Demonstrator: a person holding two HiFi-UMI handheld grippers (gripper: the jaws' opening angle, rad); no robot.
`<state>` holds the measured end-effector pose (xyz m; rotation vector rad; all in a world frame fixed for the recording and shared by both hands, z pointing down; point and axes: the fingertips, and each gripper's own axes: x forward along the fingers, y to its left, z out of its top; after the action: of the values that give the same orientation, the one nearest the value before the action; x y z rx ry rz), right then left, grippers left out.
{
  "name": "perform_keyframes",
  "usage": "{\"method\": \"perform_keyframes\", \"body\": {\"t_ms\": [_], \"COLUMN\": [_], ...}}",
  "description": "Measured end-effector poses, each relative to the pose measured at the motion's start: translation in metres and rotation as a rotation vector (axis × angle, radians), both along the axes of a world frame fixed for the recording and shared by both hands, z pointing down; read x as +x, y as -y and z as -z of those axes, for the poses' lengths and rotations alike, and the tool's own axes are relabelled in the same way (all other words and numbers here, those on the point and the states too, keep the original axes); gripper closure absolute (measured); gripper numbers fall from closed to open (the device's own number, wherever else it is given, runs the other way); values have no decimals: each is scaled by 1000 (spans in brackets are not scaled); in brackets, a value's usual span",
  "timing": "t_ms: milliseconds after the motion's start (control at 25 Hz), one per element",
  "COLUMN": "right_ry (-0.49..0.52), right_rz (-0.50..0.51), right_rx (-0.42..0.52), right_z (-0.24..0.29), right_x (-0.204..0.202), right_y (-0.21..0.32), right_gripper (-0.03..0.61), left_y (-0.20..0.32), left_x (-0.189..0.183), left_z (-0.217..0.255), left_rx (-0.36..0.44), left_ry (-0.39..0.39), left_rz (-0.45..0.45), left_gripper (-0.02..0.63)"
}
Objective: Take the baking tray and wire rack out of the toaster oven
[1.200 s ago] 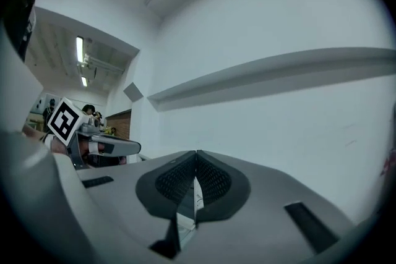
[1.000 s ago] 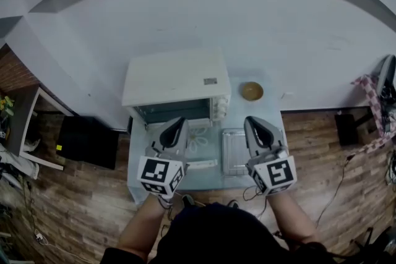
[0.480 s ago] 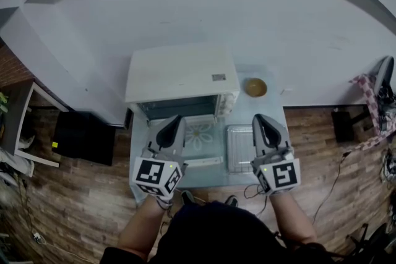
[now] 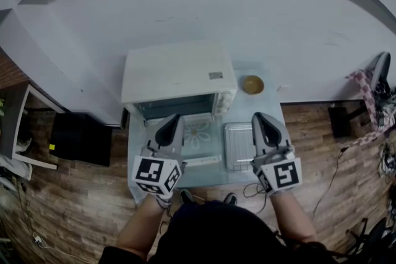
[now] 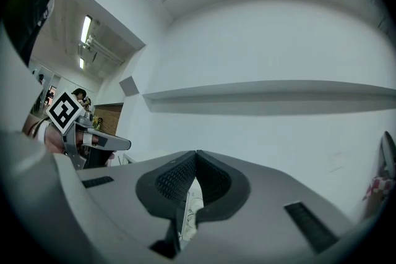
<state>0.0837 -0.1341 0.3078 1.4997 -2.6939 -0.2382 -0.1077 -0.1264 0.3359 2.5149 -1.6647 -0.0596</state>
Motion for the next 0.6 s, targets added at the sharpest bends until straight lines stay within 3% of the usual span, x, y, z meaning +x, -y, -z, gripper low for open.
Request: {"method": "perform_keyframes", "body": {"t_ms": [600], "right_ry": [30], "right_rz": [2], "right_rx": [10], "right_z": [4], "right_x": [24], "right_y": [-5], "right_gripper": [575], "left_y": [-3], "left_x": [25], "left_z": [0], "left_rx": [-9], "left_ry": [12], "left_rz": [-9], "left_gripper": [604]}}
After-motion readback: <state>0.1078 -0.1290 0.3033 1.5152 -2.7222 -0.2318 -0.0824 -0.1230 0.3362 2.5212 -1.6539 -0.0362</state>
